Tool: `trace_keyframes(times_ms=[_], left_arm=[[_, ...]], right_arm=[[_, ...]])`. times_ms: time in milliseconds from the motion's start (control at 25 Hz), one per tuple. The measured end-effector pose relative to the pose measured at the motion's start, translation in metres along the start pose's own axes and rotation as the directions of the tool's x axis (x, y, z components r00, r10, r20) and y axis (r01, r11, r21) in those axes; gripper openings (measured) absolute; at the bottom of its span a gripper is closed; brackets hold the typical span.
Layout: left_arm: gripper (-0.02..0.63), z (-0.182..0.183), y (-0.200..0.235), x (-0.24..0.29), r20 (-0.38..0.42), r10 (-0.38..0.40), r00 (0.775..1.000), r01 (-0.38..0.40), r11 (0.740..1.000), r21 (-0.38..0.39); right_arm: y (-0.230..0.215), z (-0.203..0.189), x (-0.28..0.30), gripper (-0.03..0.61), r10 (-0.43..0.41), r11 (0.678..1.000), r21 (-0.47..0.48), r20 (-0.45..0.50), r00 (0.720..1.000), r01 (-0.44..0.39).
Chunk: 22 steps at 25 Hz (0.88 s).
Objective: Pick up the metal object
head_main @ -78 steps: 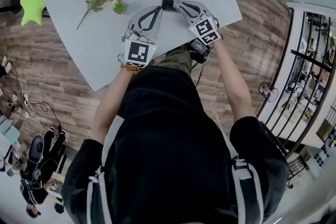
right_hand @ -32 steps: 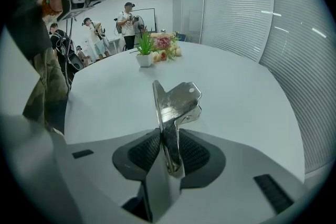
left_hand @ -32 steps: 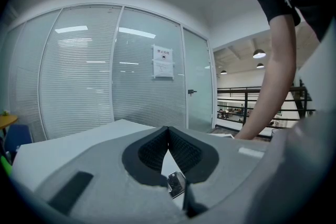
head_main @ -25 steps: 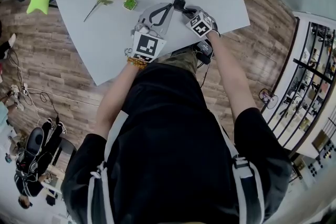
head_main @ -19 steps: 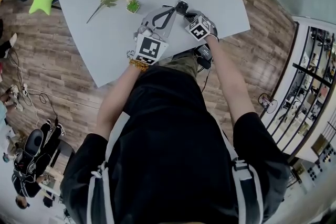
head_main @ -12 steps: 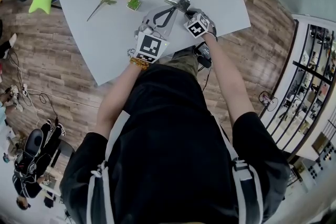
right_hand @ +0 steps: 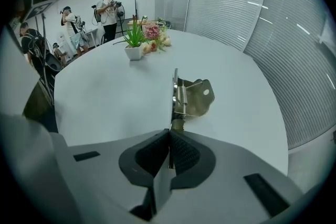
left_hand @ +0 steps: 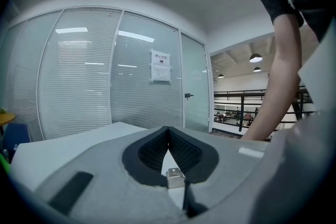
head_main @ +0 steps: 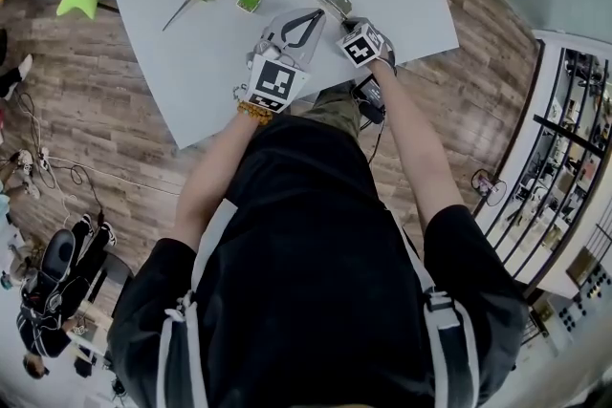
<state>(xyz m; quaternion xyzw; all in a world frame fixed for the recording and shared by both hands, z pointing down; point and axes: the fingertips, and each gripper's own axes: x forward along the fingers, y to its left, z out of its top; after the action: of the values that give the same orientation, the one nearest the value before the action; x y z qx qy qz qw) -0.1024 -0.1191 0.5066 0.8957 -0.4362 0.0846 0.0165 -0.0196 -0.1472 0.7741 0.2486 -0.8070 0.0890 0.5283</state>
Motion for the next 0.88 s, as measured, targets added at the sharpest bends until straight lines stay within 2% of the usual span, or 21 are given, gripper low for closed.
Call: trace_keyframes(times_ms=[400,600,880], left_arm=[[0.005,0.004,-0.009,-0.017,0.010,-0.004,1.000,0.004,1.000,0.022],[0.005,-0.003,-0.009,-0.026,0.002,-0.009,1.000,0.009,1.000,0.011],[0.005,0.000,-0.011,-0.034,0.022,-0.019,1.000,0.018,1.000,0.007]], right_arm=[[0.011,-0.007,-0.009,0.003,-0.026,0.996,0.084,0.026,0.999,0.023],[0.016,-0.004,-0.020,0.003,-0.043,0.989,0.141,0.064,0.997,0.034],[0.028,0.014,-0.038,0.003,-0.056,0.988,0.153,0.147,0.988,0.033]])
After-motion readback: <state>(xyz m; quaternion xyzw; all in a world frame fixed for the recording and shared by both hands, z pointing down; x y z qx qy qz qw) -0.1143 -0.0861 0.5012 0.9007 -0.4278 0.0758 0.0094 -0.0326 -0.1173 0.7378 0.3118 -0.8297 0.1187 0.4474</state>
